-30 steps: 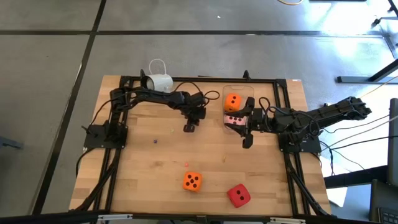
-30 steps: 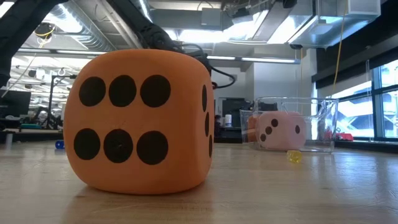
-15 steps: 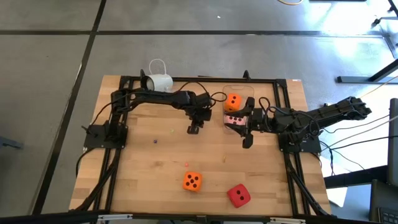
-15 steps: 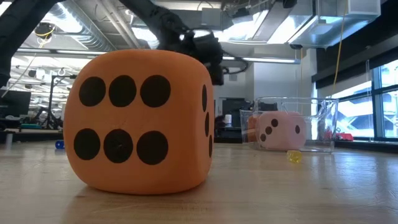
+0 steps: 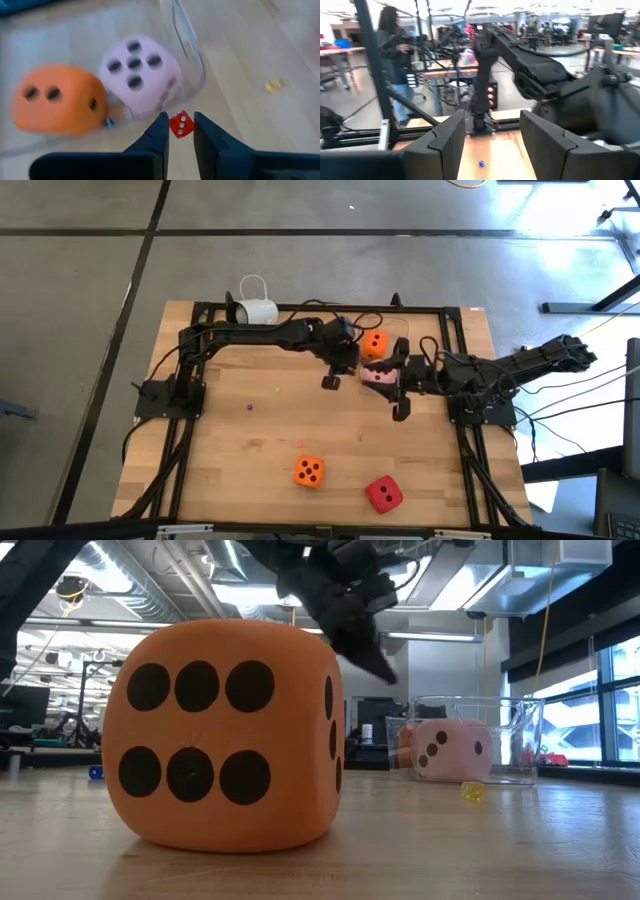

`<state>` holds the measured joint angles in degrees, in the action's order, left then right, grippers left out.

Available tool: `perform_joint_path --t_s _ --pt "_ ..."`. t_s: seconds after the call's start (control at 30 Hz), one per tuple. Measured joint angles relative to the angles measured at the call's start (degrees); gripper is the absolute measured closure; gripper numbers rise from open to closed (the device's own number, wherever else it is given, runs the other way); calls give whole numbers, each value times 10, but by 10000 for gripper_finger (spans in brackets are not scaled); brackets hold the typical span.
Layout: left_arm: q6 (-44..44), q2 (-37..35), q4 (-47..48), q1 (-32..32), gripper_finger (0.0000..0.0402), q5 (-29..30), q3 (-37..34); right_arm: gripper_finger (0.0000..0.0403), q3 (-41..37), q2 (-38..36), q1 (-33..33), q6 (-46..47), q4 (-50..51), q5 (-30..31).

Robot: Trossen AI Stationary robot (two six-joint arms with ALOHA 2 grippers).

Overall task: Pick & Place Dice
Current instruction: Put the small red die into the transparent bin

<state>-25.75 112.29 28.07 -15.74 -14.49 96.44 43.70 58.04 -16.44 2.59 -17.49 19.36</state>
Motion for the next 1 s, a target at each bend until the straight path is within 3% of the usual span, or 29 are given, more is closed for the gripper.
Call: perform_joint_path --t_s 0.2,0.33,0.6,1.0 --pt "-5 0 -147 -2 352 61 -16 213 0 0 -22 -19 -22 -3" --pt "-5 6 -223 -8 352 69 -23 213 0 0 -32 -30 -30 -3" --pt "-1 68 -261 -20 347 120 -24 213 0 0 -37 -31 -31 -3" --pt "-4 86 -274 -15 266 134 -24 213 0 0 -37 -37 -27 -3"
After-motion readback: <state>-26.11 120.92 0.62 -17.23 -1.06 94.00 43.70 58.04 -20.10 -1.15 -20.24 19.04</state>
